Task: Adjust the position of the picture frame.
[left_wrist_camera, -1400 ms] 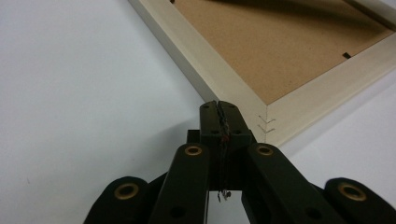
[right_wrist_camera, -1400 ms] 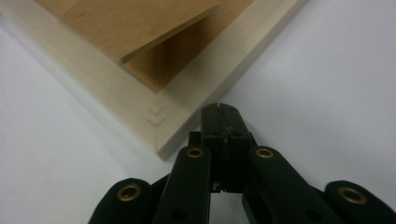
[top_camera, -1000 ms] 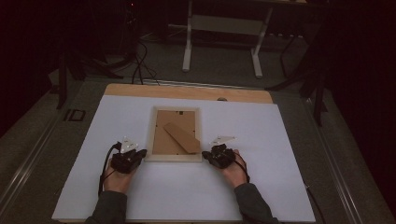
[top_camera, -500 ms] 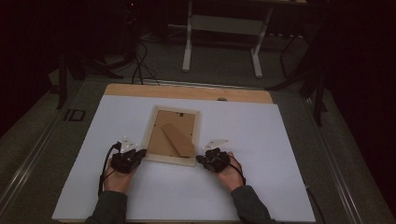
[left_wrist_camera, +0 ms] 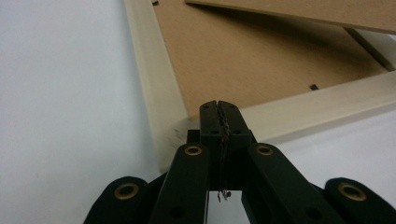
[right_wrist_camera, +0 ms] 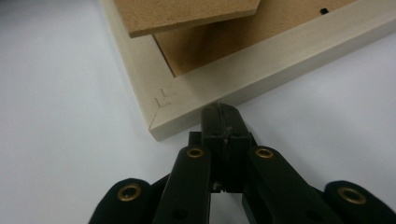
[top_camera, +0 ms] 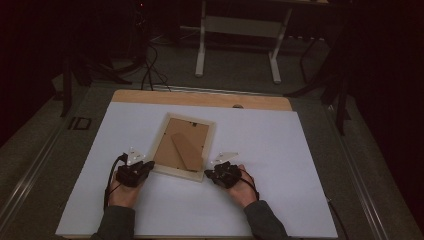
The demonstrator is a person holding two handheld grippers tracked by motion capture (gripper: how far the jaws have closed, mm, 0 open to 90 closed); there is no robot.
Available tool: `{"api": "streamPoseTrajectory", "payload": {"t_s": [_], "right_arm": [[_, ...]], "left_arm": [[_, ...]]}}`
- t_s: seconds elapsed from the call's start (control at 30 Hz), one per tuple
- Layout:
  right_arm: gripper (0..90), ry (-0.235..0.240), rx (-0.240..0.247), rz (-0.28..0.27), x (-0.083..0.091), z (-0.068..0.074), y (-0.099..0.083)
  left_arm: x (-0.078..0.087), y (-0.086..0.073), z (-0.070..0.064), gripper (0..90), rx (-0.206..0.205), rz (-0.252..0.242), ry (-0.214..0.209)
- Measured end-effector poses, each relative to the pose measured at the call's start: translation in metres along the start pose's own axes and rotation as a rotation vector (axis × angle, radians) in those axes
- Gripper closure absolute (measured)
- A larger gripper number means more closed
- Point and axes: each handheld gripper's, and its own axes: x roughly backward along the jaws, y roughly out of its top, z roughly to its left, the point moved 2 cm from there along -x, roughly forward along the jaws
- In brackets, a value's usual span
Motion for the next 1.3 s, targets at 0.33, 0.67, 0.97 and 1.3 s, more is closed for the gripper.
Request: {"api": "streamPoseTrajectory", "payload": {"t_s": [0.33,0.67,0.97,1.3], "right_arm": [[90.0,0.029,0.032,0.0,-0.007,0.013,0.006],[90.0,-0.018,-0.007,-0.039,0.0,-0.007,0.017],[90.0,-0.071,-0.082,-0.081,-0.006,-0.043,0.042],[90.0,-0.122,-0.135,-0.137,-0.022,-0.057,0.056]], "left_arm": [[0.007,-0.008,0.005,90.0,0.001,0.049,0.038],[0.006,-0.011,0.013,90.0,0.038,0.067,0.06],[0.008,-0.014,0.015,90.0,0.046,0.074,0.065],[0.011,-0.017,0.017,90.0,0.055,0.072,0.068]]}}
